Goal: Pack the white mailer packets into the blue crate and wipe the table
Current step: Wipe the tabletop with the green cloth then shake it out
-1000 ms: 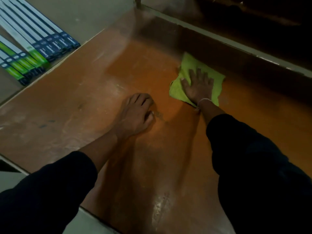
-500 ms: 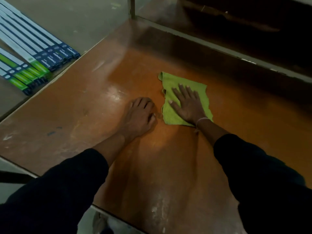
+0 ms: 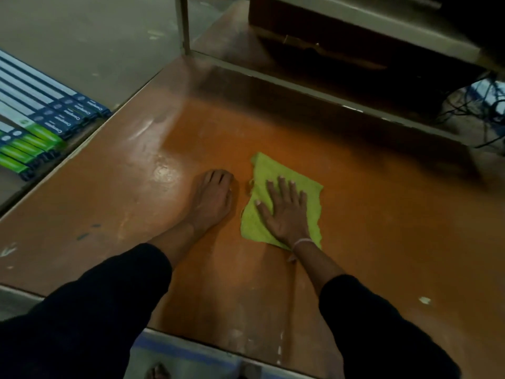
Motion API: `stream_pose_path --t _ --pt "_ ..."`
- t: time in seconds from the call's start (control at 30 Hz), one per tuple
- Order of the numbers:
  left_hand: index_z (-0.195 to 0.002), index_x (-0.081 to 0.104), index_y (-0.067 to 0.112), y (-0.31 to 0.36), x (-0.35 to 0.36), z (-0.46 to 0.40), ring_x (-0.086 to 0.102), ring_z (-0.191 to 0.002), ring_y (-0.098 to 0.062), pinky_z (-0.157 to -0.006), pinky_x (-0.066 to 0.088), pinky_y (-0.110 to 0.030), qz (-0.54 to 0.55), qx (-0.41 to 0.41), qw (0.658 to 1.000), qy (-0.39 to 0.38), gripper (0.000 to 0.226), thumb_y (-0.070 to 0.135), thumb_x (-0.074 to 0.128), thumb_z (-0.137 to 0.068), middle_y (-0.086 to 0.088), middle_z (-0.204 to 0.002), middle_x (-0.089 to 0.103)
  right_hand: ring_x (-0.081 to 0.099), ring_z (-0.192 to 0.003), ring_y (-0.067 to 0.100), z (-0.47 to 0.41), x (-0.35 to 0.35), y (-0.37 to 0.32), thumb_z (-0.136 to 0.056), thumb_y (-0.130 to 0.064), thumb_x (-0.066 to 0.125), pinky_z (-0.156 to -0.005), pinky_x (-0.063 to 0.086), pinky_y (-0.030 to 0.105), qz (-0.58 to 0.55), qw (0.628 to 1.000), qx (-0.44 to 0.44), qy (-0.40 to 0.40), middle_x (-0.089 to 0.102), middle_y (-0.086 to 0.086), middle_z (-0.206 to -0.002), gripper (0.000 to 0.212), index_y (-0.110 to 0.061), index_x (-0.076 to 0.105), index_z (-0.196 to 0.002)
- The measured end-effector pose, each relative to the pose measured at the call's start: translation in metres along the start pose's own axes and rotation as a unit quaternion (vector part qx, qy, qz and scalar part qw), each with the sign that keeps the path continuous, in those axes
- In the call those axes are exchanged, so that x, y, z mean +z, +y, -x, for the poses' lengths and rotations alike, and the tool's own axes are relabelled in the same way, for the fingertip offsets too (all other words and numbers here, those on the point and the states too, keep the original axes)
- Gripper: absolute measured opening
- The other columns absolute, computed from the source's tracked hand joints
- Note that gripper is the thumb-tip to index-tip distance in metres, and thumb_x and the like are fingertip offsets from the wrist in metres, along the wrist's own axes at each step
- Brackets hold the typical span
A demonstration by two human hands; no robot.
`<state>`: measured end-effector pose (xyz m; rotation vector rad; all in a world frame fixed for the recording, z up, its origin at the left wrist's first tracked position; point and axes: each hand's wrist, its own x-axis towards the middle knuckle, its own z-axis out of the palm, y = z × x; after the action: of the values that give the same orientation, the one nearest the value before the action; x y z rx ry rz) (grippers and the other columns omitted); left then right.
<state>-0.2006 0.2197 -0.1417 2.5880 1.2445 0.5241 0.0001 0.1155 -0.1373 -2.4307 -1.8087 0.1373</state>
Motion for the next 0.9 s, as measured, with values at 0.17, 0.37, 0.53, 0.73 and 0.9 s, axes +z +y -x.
stream_pose_path --t 0.17,0.37,0.53,0.73,0.9 --pt "-0.124 0.055 0.009 -0.034 -0.017 0.008 0.049 -0.115 -0.036 -0.096 0.043 -0.048 -0.030 0.030 0.999 0.001 0.036 0.025 0.044 -0.094 -0.013 -0.125 0.054 -0.018 -0.152 0.023 0.030 -0.002 -0.014 -0.089 -0.081 0.005 -0.121 -0.006 0.055 -0.024 0.995 0.092 -0.007 -0.013 -0.005 -0.166 0.082 -0.037 -0.002 -0.158" --pt "-0.121 0.058 0.007 -0.081 -0.040 0.018 0.049 -0.115 -0.037 -0.090 0.044 -0.049 -0.057 0.020 0.998 -0.002 0.042 0.035 0.039 -0.096 -0.015 -0.125 0.056 -0.017 -0.152 0.021 0.085 0.002 -0.064 -0.094 -0.076 0.013 -0.121 0.003 0.055 -0.007 0.997 -0.080 -0.004 -0.014 -0.010 -0.165 0.073 -0.041 -0.001 -0.157" --pt "-0.120 0.058 0.008 -0.110 -0.057 0.028 0.048 -0.118 -0.037 -0.093 0.045 -0.050 -0.063 0.009 0.998 0.002 0.044 0.037 0.035 -0.096 -0.014 -0.127 0.054 -0.021 -0.151 0.026 0.107 0.006 -0.085 -0.092 -0.079 0.012 -0.121 -0.003 0.058 -0.010 0.997 0.074 0.010 -0.017 -0.003 -0.165 0.080 -0.035 0.000 -0.158" --pt "-0.116 0.061 0.007 -0.124 -0.067 0.027 0.049 -0.118 -0.039 -0.092 0.046 -0.050 -0.067 -0.002 0.998 -0.007 0.046 0.038 0.036 -0.093 -0.016 -0.127 0.056 -0.011 -0.154 0.020 0.145 0.000 -0.114 -0.098 -0.068 0.029 -0.121 0.009 0.055 -0.001 0.984 -0.180 -0.004 -0.008 -0.008 -0.167 0.071 -0.039 0.005 -0.158" --pt "-0.119 0.059 0.008 -0.138 -0.071 0.030 0.047 -0.118 -0.037 -0.095 0.044 -0.050 -0.066 0.013 0.998 -0.004 0.045 0.038 0.033 -0.097 -0.015 -0.128 0.054 -0.018 -0.152 0.027 0.136 0.003 -0.125 -0.094 -0.076 0.017 -0.120 0.002 0.058 0.001 0.998 0.056 0.006 -0.014 -0.001 -0.166 0.078 -0.035 0.003 -0.159"
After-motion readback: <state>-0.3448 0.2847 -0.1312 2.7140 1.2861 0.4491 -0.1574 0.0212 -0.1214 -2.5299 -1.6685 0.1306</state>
